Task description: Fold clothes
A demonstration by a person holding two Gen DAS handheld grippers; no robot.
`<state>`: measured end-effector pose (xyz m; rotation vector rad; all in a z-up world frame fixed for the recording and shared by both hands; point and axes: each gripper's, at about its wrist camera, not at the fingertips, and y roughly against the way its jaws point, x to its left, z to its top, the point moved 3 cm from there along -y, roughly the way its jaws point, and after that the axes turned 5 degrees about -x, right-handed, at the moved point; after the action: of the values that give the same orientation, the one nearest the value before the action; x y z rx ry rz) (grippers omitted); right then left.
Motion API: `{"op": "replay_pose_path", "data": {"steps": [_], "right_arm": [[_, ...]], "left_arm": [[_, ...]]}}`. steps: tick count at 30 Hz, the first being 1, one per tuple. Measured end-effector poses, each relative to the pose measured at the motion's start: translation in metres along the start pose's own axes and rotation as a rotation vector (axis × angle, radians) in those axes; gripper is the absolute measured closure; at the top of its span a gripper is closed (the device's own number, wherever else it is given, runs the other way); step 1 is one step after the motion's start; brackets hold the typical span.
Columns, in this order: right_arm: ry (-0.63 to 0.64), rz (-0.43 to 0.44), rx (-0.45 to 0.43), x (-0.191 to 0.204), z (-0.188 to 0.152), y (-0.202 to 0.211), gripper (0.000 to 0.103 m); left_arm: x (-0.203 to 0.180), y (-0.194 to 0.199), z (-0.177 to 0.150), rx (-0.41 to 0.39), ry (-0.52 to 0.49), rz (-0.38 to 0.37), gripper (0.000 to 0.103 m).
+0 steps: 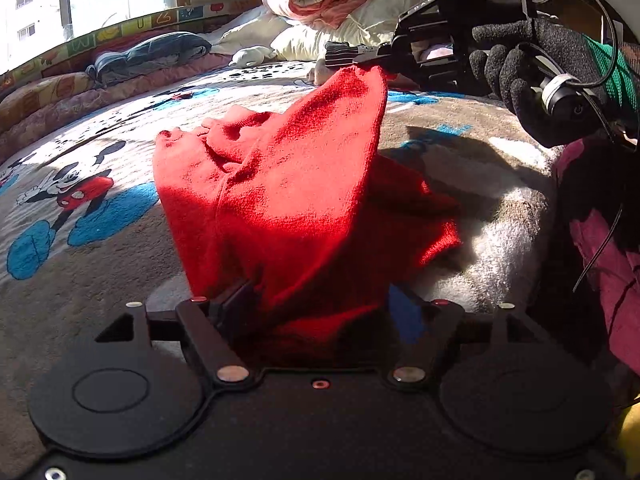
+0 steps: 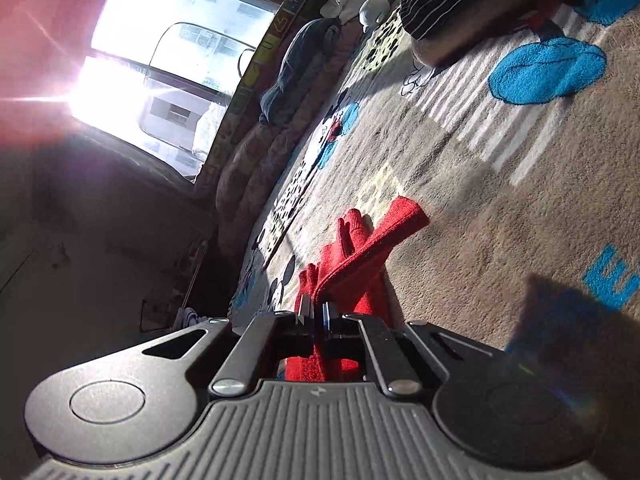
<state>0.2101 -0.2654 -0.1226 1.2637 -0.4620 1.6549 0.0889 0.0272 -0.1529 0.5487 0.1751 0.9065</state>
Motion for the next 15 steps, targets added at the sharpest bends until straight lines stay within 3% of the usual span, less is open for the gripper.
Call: {"op": "replay_pose_path", "data": {"steps": [1, 7, 15], "right_arm": [[0.013, -0.002, 0.001, 0.009, 0.001, -0.003, 0.097], [0.103, -0.021, 0.020, 0.058, 0.003, -0.030, 0.097], [0.218, -0.088, 0.076, 0.101, -0.007, -0.098, 0.097]], "left_arm": [[-0.001, 0.000, 0.000, 0.006, 0.004, -0.008, 0.019], [0.005, 0.003, 0.000, 0.000, 0.057, -0.055, 0.018], [0.020, 0.011, -0.001, -0.031, 0.179, -0.127, 0.018]]}}
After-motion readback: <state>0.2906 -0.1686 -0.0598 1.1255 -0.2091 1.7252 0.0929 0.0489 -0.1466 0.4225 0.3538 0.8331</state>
